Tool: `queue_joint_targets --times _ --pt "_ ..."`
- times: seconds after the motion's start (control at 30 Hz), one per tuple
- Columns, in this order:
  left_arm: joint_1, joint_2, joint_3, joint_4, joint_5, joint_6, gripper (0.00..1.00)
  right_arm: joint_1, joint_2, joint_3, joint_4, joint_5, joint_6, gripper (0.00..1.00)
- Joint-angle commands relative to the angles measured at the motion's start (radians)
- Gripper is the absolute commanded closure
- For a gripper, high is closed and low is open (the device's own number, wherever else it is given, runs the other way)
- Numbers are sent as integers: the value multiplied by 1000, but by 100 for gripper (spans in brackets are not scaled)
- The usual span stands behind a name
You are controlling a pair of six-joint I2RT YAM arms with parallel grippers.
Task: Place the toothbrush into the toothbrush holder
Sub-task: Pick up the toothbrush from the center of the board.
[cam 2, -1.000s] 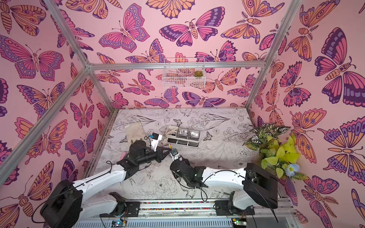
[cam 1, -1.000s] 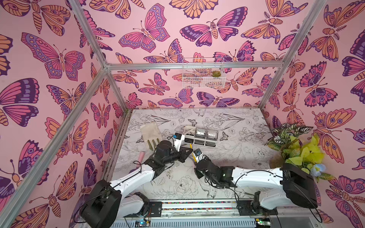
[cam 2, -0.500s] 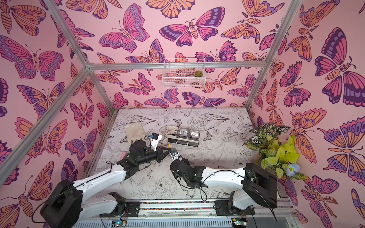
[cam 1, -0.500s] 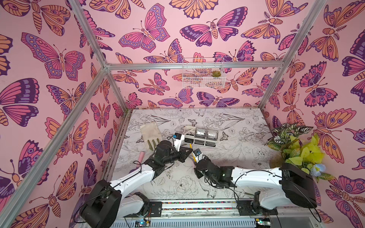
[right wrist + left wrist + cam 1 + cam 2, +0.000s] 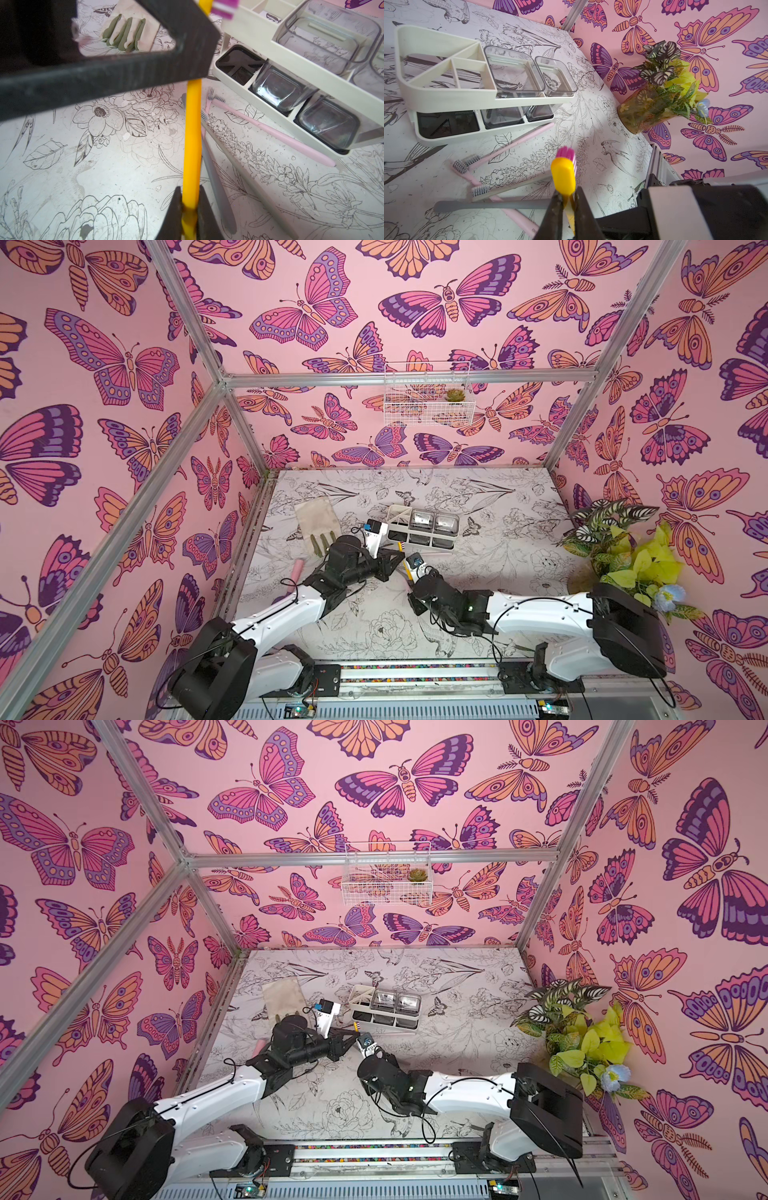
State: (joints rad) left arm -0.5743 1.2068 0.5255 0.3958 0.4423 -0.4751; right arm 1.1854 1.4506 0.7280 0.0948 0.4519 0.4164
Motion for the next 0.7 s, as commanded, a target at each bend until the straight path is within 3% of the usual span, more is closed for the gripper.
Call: queue_joint_targets --times 0.0,0.13,0.37,0.57,0.67 --pt "5 19 -21 -3 -21 31 83 15 -10 31 79 -38 -38 100" --pt "5 19 -21 -4 -24 26 81 15 -10 30 81 -38 -33 100" --pt "5 10 -24 -2 -21 30 99 15 -3 32 80 -38 -27 100" --pt "5 -9 -37 5 -37 32 100 14 -2 32 70 -19 -14 100" --pt "5 -16 -40 7 -38 43 100 15 -10 26 65 -12 -12 83"
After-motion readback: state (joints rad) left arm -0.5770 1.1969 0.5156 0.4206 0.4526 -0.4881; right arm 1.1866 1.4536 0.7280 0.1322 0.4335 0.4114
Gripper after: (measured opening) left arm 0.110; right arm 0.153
